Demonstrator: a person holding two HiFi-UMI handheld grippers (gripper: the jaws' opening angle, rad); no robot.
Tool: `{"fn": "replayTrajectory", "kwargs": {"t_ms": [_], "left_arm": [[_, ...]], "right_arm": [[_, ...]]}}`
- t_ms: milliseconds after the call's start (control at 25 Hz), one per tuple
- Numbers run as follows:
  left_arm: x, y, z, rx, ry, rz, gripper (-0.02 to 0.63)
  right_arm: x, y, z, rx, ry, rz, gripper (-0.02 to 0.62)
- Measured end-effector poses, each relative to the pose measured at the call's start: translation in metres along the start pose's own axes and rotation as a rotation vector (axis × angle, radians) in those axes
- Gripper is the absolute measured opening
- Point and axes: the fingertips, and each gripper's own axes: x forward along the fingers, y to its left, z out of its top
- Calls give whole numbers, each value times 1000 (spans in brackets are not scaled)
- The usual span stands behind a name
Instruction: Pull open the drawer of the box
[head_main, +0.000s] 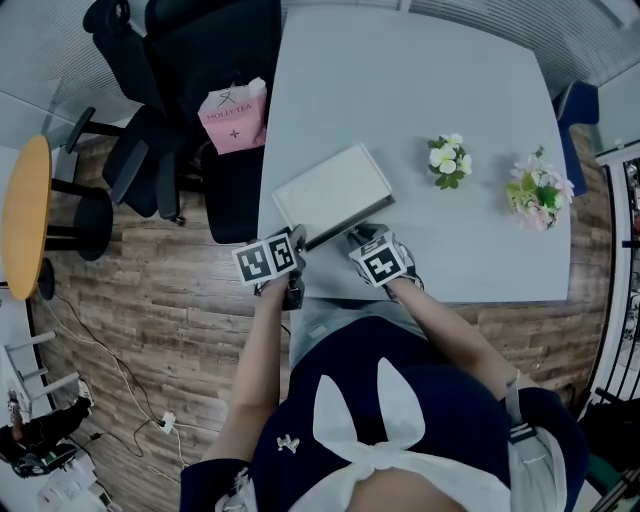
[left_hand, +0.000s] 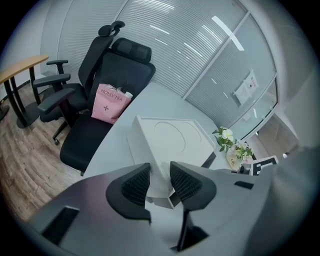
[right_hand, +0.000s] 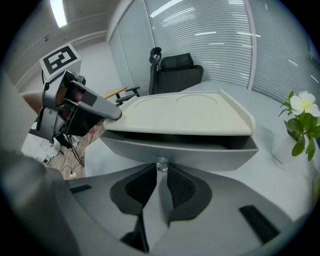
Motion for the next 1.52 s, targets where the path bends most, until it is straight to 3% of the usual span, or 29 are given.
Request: {"fn": "replayTrajectory", "kwargs": {"t_ms": [1520], "left_arm": [[0, 0, 0, 22, -10, 19, 141]], "right_arm": [[-24, 12, -41, 9, 39, 10, 71]]}}
